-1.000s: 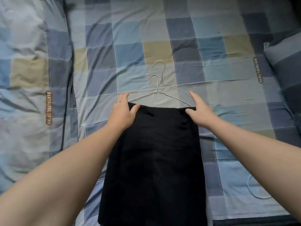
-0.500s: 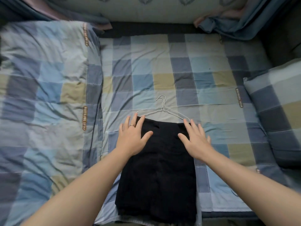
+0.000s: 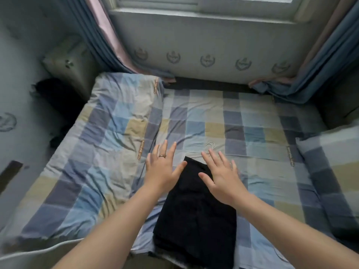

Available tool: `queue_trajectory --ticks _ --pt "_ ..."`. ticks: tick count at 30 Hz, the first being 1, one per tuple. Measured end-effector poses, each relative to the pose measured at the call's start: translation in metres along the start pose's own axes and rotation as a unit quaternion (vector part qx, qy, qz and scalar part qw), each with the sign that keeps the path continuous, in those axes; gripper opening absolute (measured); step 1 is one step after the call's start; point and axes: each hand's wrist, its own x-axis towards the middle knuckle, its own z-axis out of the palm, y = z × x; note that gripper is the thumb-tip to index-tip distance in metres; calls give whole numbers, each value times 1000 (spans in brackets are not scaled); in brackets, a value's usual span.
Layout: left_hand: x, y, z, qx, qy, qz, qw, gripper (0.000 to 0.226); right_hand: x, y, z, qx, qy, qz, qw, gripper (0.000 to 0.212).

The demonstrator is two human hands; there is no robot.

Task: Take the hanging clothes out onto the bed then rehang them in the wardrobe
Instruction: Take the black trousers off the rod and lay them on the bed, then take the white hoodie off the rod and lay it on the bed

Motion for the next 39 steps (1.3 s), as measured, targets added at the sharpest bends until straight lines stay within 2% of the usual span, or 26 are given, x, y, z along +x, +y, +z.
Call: queue_trajectory --ticks 4,10,15,19,26,31,39 --pt "-40 0 -18 4 48 -51 998 75 -7 -16 -12 -11 19 -86 996 63" --pt "-112 -10 -23 2 114 -178 977 80 -24 -35 -5 -46 -8 -213 976 63" --pt "-189 -21 -26 10 161 -300 940 80 -42 -68 3 -60 -53 -324 943 63" --pt "-262 -28 -38 18 202 -361 910 74 -62 -113 10 -55 -74 -413 906 64" --pt "-398 -34 -59 62 270 -485 829 70 -119 -219 35 -61 -90 -562 820 64" --pt "-540 -33 -81 71 344 -569 743 69 -213 -322 52 -20 -119 -681 722 66" --pt "-783 5 -127 139 447 -647 602 69 -419 -465 65 40 -107 -808 578 64"
